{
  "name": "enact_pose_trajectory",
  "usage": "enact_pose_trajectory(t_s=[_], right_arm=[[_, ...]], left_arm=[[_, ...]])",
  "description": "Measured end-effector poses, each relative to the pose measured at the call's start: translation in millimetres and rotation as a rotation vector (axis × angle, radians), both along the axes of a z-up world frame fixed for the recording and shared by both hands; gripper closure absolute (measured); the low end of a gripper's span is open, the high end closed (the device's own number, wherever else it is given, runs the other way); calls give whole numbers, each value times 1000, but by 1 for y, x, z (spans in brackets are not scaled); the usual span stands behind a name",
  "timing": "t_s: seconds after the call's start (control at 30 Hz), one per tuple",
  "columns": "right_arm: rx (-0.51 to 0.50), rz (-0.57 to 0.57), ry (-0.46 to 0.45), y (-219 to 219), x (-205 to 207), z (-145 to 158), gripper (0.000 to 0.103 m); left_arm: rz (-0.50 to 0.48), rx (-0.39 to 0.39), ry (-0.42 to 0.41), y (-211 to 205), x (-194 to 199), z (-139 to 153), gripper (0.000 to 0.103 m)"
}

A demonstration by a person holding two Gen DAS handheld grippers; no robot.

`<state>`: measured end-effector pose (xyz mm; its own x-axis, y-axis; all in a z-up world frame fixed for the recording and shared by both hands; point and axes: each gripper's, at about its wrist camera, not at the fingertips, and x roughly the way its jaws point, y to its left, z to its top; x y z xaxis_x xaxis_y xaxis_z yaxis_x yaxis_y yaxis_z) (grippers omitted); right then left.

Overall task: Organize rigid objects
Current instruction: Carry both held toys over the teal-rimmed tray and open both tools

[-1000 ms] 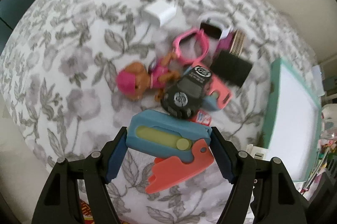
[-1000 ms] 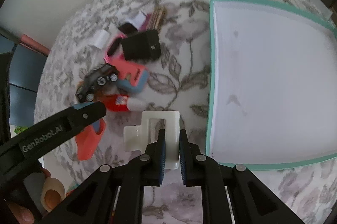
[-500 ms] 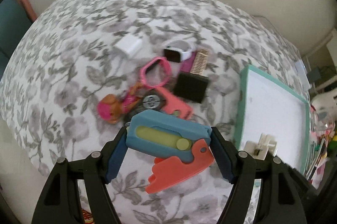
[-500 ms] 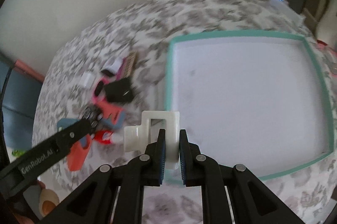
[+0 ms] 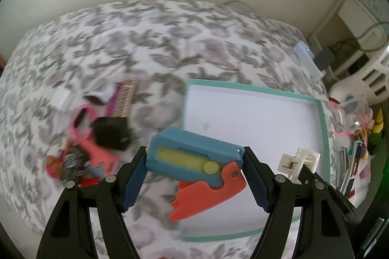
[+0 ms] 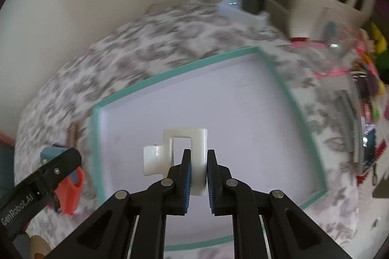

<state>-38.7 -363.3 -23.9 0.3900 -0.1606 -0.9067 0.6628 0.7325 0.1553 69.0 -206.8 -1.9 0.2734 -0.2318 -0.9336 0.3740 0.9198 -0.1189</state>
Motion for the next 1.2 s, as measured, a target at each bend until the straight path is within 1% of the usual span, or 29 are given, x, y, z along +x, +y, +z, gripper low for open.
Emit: enact_pose_trajectory(t_s=[0.17,0.23,0.47,0.77,1.0,1.2], right_arm=[[-44,-92,21,-27,-12,-2,91],[-56,-113,26,-34,-15,-3,91],[-66,-126,46,-41,-16,-9,91],[-63,-107,107,-41,-11,-29,91],[-51,-111,119,-42,-12,-35,91],[-49,-104,119,-41,-11,-35,91]], left_arm=[[-38,-2,8,-33,0,-14,26],[-50,-7,5,-44,0,-17,26],[-68,-12,13,-66,2,-30,26],[-55,14,33,-70,5,-48,26],[-50,26,43,-70,6,-56,26],[-49,27,44,-71,6,-56,26]])
